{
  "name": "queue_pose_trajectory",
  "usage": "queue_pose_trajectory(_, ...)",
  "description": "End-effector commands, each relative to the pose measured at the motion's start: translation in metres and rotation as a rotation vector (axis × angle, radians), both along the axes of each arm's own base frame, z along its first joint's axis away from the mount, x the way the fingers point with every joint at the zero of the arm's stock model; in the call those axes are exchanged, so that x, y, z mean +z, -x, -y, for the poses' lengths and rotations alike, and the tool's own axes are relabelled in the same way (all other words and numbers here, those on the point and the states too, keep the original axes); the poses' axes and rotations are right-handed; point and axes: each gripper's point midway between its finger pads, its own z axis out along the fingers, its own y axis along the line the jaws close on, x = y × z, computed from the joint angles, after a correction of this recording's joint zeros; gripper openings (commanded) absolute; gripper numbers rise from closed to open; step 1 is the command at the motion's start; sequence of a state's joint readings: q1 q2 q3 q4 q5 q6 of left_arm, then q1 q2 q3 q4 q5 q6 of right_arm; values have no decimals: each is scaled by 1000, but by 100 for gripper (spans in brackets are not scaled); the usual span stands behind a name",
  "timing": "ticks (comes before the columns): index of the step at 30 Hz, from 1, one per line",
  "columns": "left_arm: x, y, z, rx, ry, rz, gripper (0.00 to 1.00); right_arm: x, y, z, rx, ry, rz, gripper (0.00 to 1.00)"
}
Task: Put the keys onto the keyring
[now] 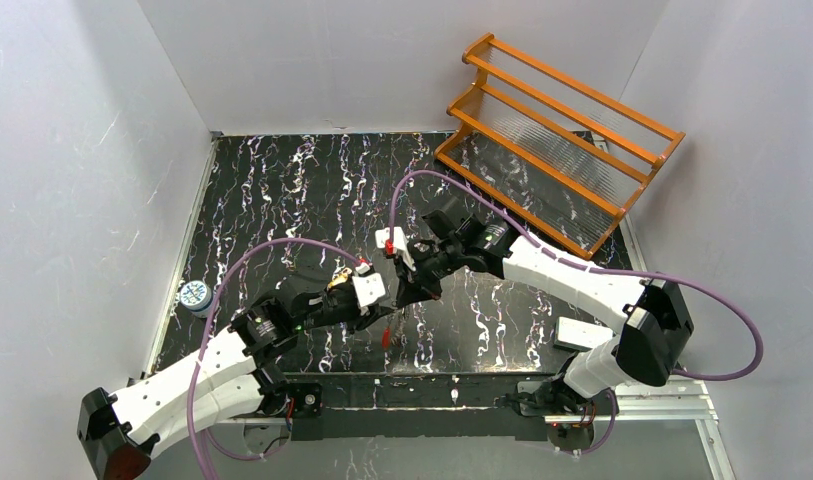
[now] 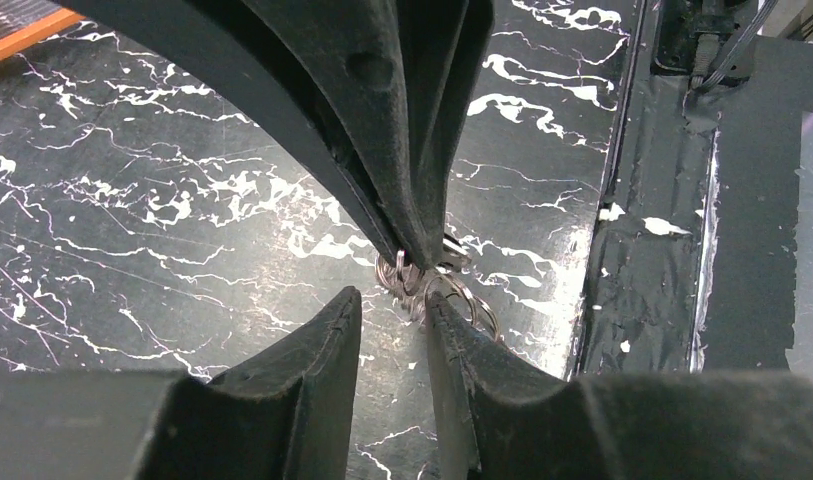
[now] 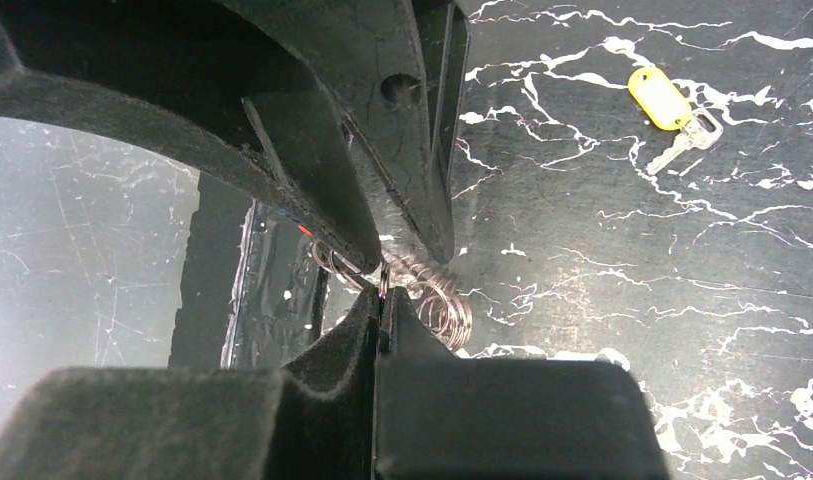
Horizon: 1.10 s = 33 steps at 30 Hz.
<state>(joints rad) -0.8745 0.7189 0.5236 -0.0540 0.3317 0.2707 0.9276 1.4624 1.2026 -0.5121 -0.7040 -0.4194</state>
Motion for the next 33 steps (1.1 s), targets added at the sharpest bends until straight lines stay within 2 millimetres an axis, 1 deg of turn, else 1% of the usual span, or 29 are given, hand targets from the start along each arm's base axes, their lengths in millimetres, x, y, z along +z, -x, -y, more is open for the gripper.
queue_pose_trajectory(1, 23, 2, 8, -23, 81, 33, 29, 20, 2, -9, 31, -55, 20, 1)
queue_pose_trajectory(2, 26, 1, 10, -21, 100, 40, 30, 20, 3, -9, 35, -55, 20, 1)
queue_pose_trajectory(5, 23, 1, 13, -20, 118, 26, 30, 20, 5, -10, 39, -56, 19, 1)
queue_pose_trajectory(12, 14, 1, 15, -35, 92, 13, 21, 19, 5, -10, 37, -53, 24, 1)
queue_pose_trajectory(14, 13, 1, 15, -37, 85, 11, 15, 20, 5, -10, 38, -55, 26, 1)
queue_pose_trajectory(17, 12, 1, 15, -41, 81, 10, 1, 21, 5, -10, 38, -57, 26, 1)
queue_pose_trajectory(21, 11, -1, 14, -21, 72, 7, 0, 22, 5, -11, 36, -62, 34, 1)
queue_pose_trajectory(22, 11, -2, 13, -13, 73, 7, 0, 23, 5, -11, 34, -68, 31, 9)
queue_pose_trajectory(24, 11, -4, 10, 14, 79, 2, 0, 27, 4, -12, 19, -85, 38, 31)
queue_pose_trajectory(25, 11, -5, 9, 25, 86, 2, 0, 29, 3, -12, 11, -101, 44, 40)
queue_pose_trajectory(26, 12, -6, 9, 38, 99, 3, 0, 33, 2, -11, -2, -121, 50, 46)
queue_pose_trajectory(28, 16, -8, 7, 65, 135, 5, 0, 40, -2, -9, -35, -164, 44, 53)
queue_pose_trajectory(30, 21, -9, 6, 88, 190, 13, 0, 45, -9, -2, -66, -207, 8, 54)
queue_pose_trajectory(31, 30, -9, 6, 95, 240, 32, 0, 51, -11, 2, -72, -240, -16, 54)
queue_pose_trajectory(32, 29, -8, 6, 101, 264, 24, 0, 54, -14, 6, -79, -265, -47, 54)
queue_pose_trajectory(33, 39, -9, 6, 107, 323, 43, 0, 61, -17, 9, -80, -307, -58, 53)
